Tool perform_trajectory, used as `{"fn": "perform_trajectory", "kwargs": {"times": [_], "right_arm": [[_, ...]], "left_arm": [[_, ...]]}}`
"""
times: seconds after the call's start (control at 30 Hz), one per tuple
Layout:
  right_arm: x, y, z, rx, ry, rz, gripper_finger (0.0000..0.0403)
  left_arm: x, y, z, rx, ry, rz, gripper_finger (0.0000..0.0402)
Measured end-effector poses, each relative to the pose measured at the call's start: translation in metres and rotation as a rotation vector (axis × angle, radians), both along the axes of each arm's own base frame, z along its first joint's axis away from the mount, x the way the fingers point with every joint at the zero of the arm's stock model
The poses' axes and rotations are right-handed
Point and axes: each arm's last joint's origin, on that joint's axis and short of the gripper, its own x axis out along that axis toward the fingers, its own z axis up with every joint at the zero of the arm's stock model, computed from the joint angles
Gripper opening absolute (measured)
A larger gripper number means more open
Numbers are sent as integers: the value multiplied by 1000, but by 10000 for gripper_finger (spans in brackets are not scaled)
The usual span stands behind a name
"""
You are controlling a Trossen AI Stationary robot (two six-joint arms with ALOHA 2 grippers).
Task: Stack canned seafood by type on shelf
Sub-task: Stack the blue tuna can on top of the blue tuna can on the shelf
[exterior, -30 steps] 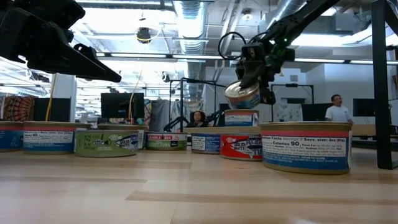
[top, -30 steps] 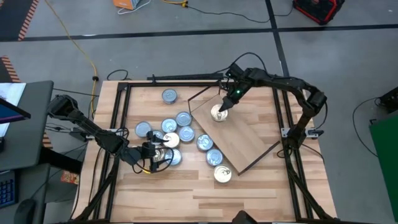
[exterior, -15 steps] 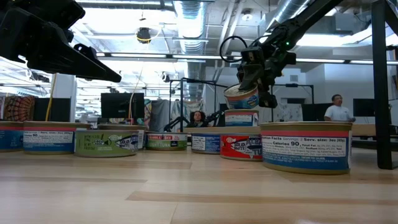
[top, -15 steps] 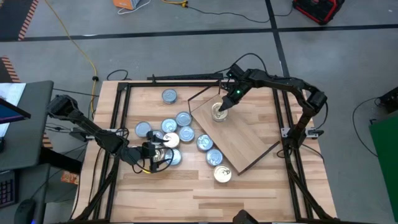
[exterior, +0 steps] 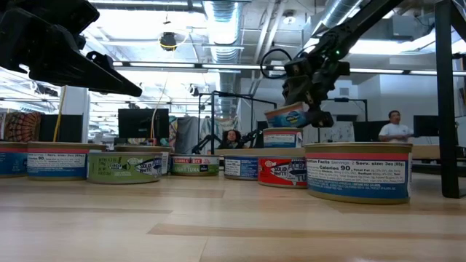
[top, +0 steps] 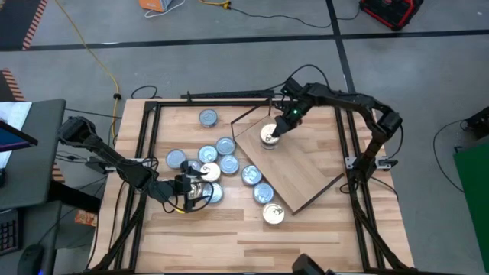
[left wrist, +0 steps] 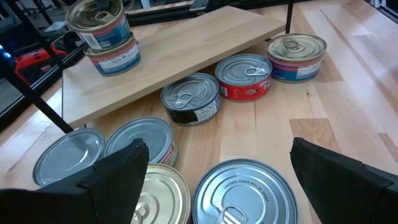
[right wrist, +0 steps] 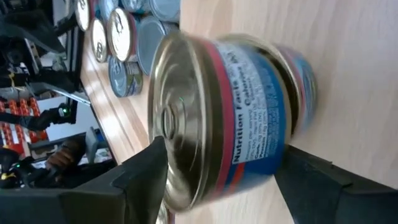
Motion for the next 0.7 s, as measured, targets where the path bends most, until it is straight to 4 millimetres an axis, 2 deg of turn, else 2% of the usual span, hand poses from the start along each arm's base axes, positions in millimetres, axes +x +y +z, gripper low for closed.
{"fn": "perform_trajectory", "kwargs": {"times": [0.17,0.43,0.7], "right_arm": [[-2,-4,7,-28,49,-23,302],[6,1,16,-74,56,0,302],[4,-5,19,-246,177,-27,302]], "left_arm": [[0,0,0,0,0,-1,377],[0,0,0,-1,0,-1,377],[0,0,0,-2,0,-1,377]]}}
